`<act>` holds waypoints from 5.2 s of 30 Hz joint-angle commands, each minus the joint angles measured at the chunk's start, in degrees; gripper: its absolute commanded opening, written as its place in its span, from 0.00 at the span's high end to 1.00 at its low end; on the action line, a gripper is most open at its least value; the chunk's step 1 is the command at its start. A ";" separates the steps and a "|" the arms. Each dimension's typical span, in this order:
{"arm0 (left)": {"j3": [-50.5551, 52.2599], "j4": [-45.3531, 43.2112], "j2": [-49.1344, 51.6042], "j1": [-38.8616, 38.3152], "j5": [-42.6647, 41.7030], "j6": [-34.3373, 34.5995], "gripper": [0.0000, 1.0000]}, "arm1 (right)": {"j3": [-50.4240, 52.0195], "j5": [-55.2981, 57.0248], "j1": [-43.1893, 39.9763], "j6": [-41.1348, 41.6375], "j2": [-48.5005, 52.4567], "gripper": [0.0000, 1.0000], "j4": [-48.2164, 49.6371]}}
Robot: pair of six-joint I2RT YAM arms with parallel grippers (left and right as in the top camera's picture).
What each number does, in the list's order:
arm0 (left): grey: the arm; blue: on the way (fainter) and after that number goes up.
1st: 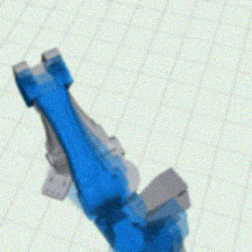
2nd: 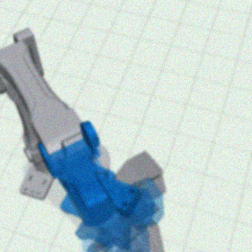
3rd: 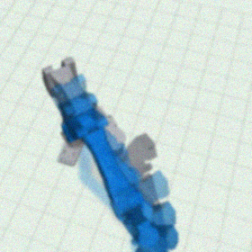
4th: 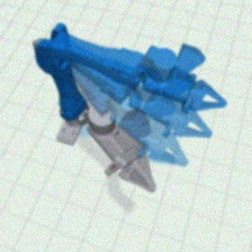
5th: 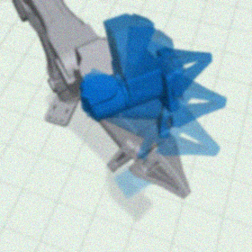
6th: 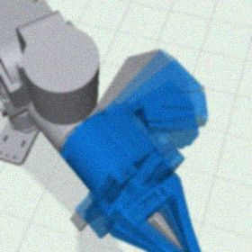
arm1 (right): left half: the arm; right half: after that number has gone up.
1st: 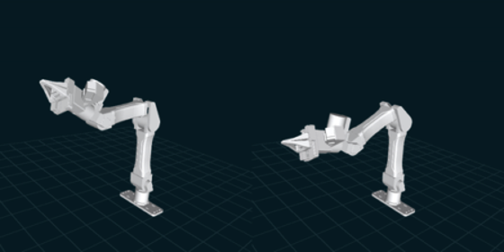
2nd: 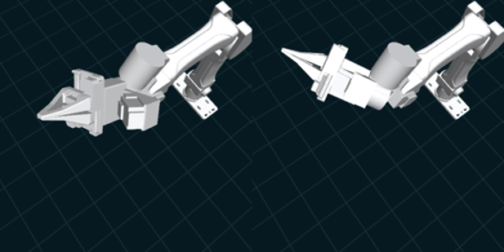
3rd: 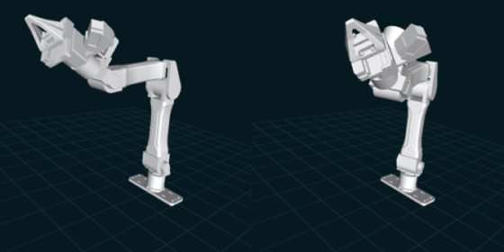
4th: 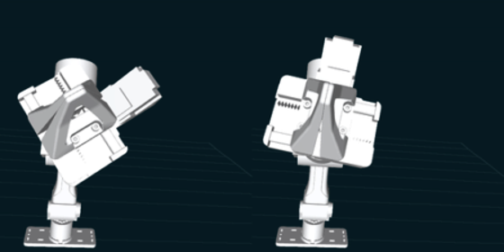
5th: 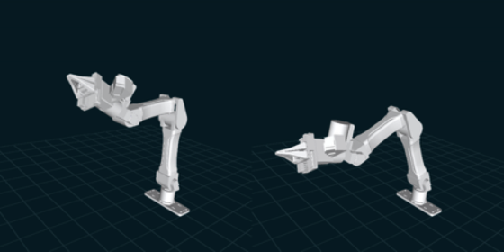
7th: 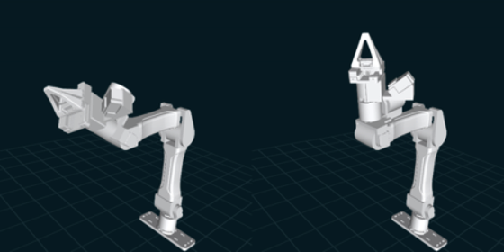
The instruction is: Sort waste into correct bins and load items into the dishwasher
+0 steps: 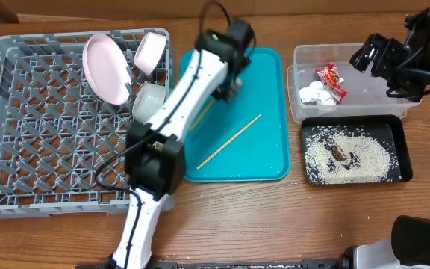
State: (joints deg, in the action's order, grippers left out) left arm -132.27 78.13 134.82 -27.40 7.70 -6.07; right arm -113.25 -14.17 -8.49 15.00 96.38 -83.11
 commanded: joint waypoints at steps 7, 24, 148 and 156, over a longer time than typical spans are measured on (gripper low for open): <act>-4.83 12.96 -16.13 10.75 1.31 14.08 0.96 | -1.14 0.02 0.17 -0.04 -0.90 0.00 0.31; 22.86 10.40 -30.51 26.16 1.49 21.46 0.96 | -1.14 0.02 0.17 -0.04 -0.90 0.00 0.31; 54.45 -31.54 -17.90 -4.83 -8.76 -13.22 0.48 | -1.14 0.02 0.17 -0.04 -0.90 0.00 0.31; 54.58 -31.41 -17.90 -5.05 -9.25 -13.03 0.83 | -1.14 0.02 0.17 -0.04 -0.90 0.00 0.31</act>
State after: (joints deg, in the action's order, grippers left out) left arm -78.59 46.68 116.01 -31.97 -1.23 -18.70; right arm -113.25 -14.20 -8.49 14.96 96.38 -83.13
